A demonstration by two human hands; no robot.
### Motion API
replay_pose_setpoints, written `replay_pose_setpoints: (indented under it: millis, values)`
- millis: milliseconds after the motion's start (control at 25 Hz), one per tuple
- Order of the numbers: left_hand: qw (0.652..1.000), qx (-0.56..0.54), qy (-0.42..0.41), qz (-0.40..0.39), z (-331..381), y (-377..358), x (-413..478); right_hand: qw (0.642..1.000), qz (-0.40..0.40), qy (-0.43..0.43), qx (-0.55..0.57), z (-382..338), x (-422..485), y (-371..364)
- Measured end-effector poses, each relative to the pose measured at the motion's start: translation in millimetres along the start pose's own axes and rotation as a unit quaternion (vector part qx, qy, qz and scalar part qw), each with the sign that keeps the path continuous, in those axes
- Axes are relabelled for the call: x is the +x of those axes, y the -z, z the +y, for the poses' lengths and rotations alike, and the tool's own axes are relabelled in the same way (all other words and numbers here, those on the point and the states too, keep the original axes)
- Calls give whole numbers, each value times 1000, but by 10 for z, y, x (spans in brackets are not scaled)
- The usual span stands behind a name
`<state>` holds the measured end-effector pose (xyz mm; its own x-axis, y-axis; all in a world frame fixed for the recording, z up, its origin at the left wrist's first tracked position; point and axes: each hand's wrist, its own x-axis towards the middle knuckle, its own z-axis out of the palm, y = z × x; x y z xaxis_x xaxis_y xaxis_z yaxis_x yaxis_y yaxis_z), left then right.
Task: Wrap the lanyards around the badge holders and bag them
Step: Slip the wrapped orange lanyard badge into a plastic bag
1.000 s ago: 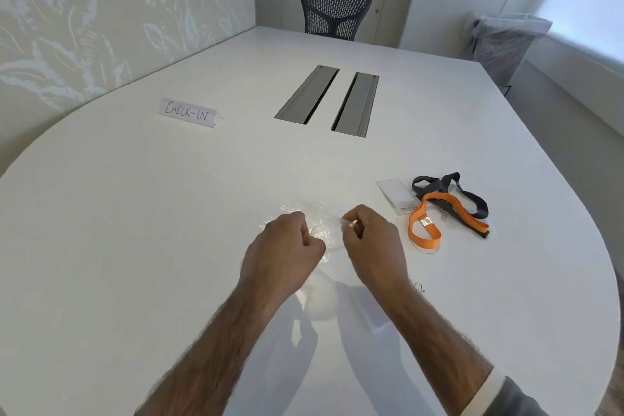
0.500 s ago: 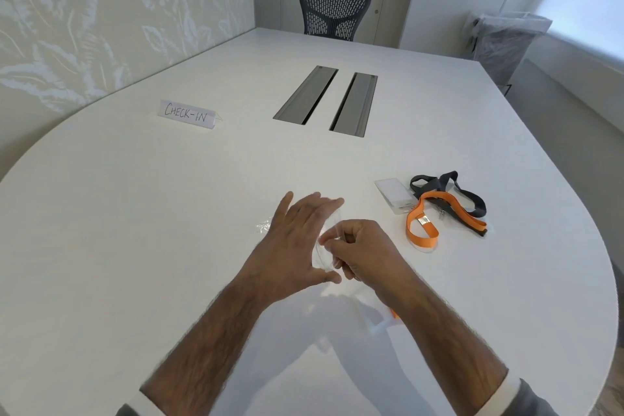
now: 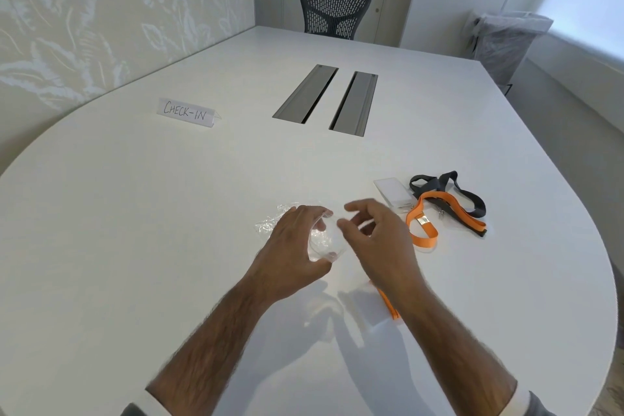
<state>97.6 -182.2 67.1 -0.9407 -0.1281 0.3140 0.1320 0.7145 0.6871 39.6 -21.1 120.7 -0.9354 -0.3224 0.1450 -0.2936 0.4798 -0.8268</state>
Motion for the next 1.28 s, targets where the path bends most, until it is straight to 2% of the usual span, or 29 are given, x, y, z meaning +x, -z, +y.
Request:
replay_pose_setpoints:
  millis: [40,80,160,240,280,440,560,680,800,1080,1160,1280]
  values:
    - [1000,-15,6,-2,-12,7,15,997,14,75,-3,-17,-6,40]
    - [999,-32,12,-9,-23,25,28,988,-9,153,-24,-32,-3,88]
    - [997,-65,25,-30,-49,71,53,949,-125,248,-150,-65,23,170]
    - [994,-91,29,-51,-54,101,69,901,-236,235,-278,-39,72,169]
    - [994,-92,28,-57,-48,107,72,892,-266,214,-298,-18,88,148]
    - [992,-101,35,-73,-20,80,60,911,-289,214,-203,37,66,67]
    - [987,-128,40,-92,-31,61,40,919,-313,158,-178,9,64,30]
    - [982,-151,46,-107,7,38,21,916,-347,123,-156,-8,52,19]
    - [987,-115,62,-96,39,43,44,900,-383,81,-193,70,12,22]
    - [977,-119,34,-176,96,20,109,904,-365,119,-189,111,-25,92]
    - [978,-132,35,-158,134,0,110,916,-333,145,-172,114,-38,101]
    - [984,-138,36,-103,102,7,126,958,-226,165,-69,104,-95,211]
